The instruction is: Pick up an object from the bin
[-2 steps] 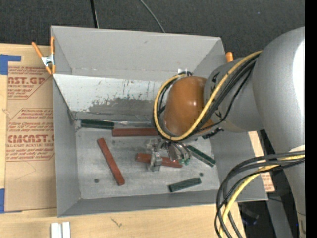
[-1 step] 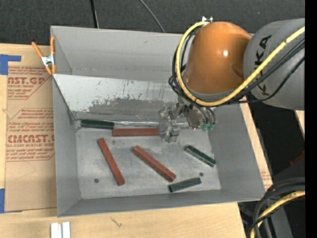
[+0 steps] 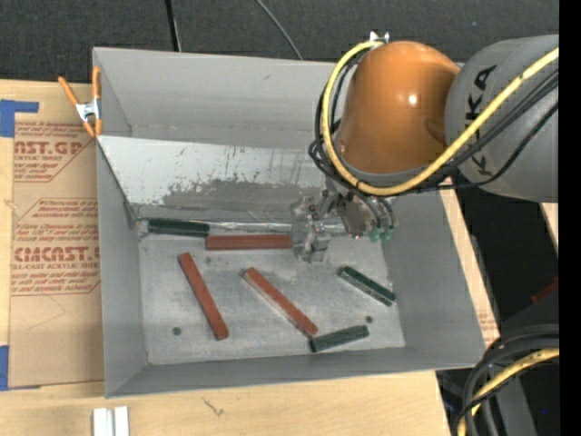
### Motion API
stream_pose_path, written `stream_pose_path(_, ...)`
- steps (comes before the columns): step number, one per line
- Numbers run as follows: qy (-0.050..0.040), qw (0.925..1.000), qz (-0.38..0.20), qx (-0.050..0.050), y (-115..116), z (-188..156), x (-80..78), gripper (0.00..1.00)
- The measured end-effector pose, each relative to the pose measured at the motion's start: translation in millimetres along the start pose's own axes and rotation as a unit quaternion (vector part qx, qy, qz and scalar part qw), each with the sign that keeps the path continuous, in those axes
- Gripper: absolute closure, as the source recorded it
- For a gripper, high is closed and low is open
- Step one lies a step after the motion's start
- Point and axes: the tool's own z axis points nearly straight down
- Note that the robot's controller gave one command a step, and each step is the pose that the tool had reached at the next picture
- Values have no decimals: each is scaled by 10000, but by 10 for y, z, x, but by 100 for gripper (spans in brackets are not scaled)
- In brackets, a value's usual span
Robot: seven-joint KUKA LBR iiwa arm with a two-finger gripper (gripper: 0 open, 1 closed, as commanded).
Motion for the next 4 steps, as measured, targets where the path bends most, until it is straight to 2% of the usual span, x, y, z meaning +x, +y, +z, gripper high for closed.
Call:
stream_pose_path(1, 14, 9992, 396, -2, 119, 938, -270, 0)
stream_pose_path(2, 1, 9992, 399, -2, 116, 927, -278, 0)
stream_pose_path(3, -49, 9970, 773, -4, 97, 1170, -296, 0)
stream_pose_path(4, -64, 9941, 1079, -6, 135, 1674, -283, 100)
